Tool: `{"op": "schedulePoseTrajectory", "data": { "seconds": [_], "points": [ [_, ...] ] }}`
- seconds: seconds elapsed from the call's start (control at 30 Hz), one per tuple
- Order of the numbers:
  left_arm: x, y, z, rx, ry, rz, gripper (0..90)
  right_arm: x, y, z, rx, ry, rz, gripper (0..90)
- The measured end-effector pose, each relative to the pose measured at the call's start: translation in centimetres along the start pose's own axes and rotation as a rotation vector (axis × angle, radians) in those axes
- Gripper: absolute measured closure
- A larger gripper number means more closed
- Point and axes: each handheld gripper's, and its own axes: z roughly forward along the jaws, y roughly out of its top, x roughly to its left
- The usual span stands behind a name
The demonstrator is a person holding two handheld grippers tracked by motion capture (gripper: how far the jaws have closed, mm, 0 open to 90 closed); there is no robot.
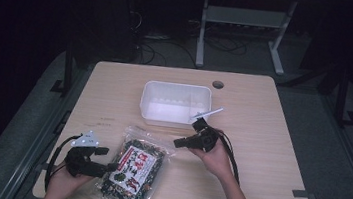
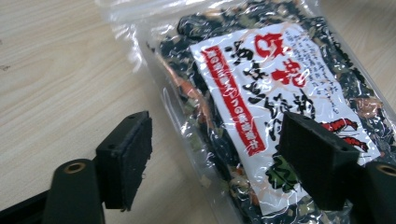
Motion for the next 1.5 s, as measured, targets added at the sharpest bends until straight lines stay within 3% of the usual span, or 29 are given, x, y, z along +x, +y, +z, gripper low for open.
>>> {"op": "schedulePoseTrajectory", "data": {
  "seconds": [0.27,0.6,0.87,1.07,1.2,1.27,1.4,1.5],
  "points": [
    [0.3,0.0,0.2,-0.03,-0.033,-0.032,20.3,1.5,1.0,-2.2,-0.035,-0.003,-0.055,89.7],
    [0.5,0.4,1.2,-0.031,-0.119,-0.056,18.7,3.4,2.4,-4.7,-0.077,-0.008,-0.121,89.7],
    [0.6,0.9,2.5,-0.027,-0.231,-0.09,22.1,5.0,3.5,-6.5,-0.112,-0.006,-0.177,89.7],
    [0.4,1.3,2.7,-0.051,-0.306,-0.099,31.8,5.7,4.0,-7.1,-0.134,-0.006,-0.198,89.7],
    [0.1,1.4,2.7,-0.065,-0.348,-0.095,43.9,5.8,4.3,-7.6,-0.158,-0.015,-0.201,89.7],
    [-0.1,1.6,2.6,-0.077,-0.359,-0.085,55.9,5.8,4.3,-8.2,-0.18,-0.024,-0.195,89.7],
    [-0.6,1.9,2.5,-0.092,-0.371,-0.055,66.1,5.6,4.3,-8.8,-0.196,-0.035,-0.193,89.6],
    [-1.0,2.0,2.5,-0.096,-0.367,-0.04,67.4,5.5,4.2,-9.0,-0.2,-0.042,-0.191,89.6]
  ]
}}
